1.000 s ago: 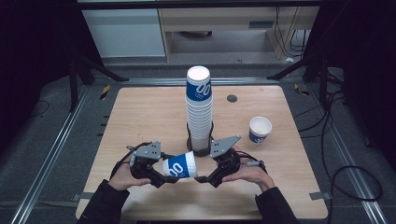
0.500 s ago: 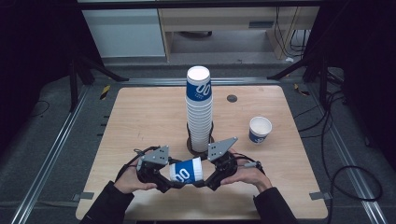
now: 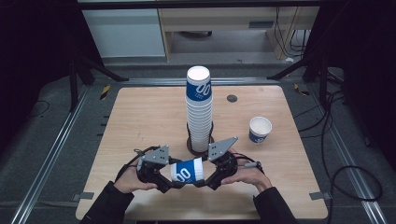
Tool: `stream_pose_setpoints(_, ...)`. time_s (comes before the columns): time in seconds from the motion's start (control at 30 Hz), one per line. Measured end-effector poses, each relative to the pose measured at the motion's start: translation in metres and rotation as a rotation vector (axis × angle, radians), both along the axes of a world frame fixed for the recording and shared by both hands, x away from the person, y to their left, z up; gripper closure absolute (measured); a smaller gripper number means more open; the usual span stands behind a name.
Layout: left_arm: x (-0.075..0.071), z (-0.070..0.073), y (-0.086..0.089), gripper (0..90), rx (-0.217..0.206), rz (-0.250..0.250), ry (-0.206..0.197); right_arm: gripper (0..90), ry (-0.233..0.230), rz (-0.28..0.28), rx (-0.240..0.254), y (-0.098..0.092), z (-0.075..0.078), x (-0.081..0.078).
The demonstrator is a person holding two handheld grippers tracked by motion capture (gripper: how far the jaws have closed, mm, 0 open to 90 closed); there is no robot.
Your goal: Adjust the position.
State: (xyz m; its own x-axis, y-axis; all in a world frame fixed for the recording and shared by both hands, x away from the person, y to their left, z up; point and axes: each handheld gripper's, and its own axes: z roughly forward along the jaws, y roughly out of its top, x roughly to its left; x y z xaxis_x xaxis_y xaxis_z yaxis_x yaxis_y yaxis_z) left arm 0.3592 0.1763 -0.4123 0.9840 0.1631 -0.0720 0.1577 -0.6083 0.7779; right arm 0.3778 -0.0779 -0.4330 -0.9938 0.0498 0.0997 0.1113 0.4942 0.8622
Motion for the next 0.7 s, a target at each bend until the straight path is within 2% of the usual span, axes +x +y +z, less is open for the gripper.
stream_pose_setpoints(0.13,0.002,0.002,0.006,17.8,0.026,0.035,-0.006,16.0,-0.009,-0.018,-0.015,-0.005,0.001,0.002)
stream_pose_setpoints(0.23,0.006,-0.002,0.008,17.0,0.074,0.068,-0.007,15.7,-0.046,-0.053,-0.078,-0.007,0.001,0.003)
stream_pose_setpoints(0.27,0.006,-0.002,0.008,16.6,0.074,0.068,-0.007,15.7,-0.046,-0.053,-0.078,-0.007,0.001,0.003)
stream_pose_setpoints(0.3,0.007,-0.005,0.006,16.5,0.109,0.078,-0.018,15.6,-0.06,-0.062,-0.12,-0.005,-0.001,0.003)
stream_pose_setpoints(0.33,0.007,-0.005,0.006,16.4,0.109,0.078,-0.018,15.6,-0.06,-0.062,-0.12,-0.005,-0.001,0.003)
stream_pose_setpoints(0.37,0.006,-0.009,0.001,16.3,0.156,0.079,-0.03,15.5,-0.064,-0.063,-0.16,0.0,-0.006,0.002)
stream_pose_setpoints(0.4,0.006,-0.009,0.001,16.2,0.156,0.079,-0.03,15.5,-0.064,-0.063,-0.16,0.0,-0.006,0.002)
stream_pose_setpoints(0.43,0.005,-0.013,-0.005,16.3,0.187,0.068,-0.035,15.5,-0.071,-0.057,-0.201,0.006,-0.01,0.001)
stream_pose_setpoints(0.47,0.005,-0.013,-0.005,16.3,0.187,0.068,-0.035,15.5,-0.071,-0.057,-0.201,0.006,-0.01,0.001)
stream_pose_setpoints(0.5,0.002,-0.018,-0.012,16.3,0.215,0.06,-0.043,15.4,-0.072,-0.05,-0.225,0.011,-0.013,-0.001)
stream_pose_setpoints(0.53,0.002,-0.018,-0.012,16.3,0.215,0.06,-0.043,15.4,-0.072,-0.05,-0.225,0.011,-0.013,-0.001)
stream_pose_setpoints(0.57,0.001,-0.021,-0.016,16.3,0.249,0.047,-0.05,15.4,-0.076,-0.036,-0.235,0.017,-0.015,-0.002)
stream_pose_setpoints(0.6,0.001,-0.021,-0.016,16.3,0.249,0.047,-0.05,15.4,-0.076,-0.036,-0.235,0.017,-0.015,-0.002)
stream_pose_setpoints(0.63,0.0,-0.024,-0.02,16.5,0.275,0.042,-0.053,15.4,-0.074,-0.029,-0.235,0.02,-0.015,-0.004)
stream_pose_setpoints(0.7,-0.001,-0.026,-0.021,17.1,0.281,0.039,-0.052,15.5,-0.078,-0.024,-0.231,0.021,-0.014,-0.004)
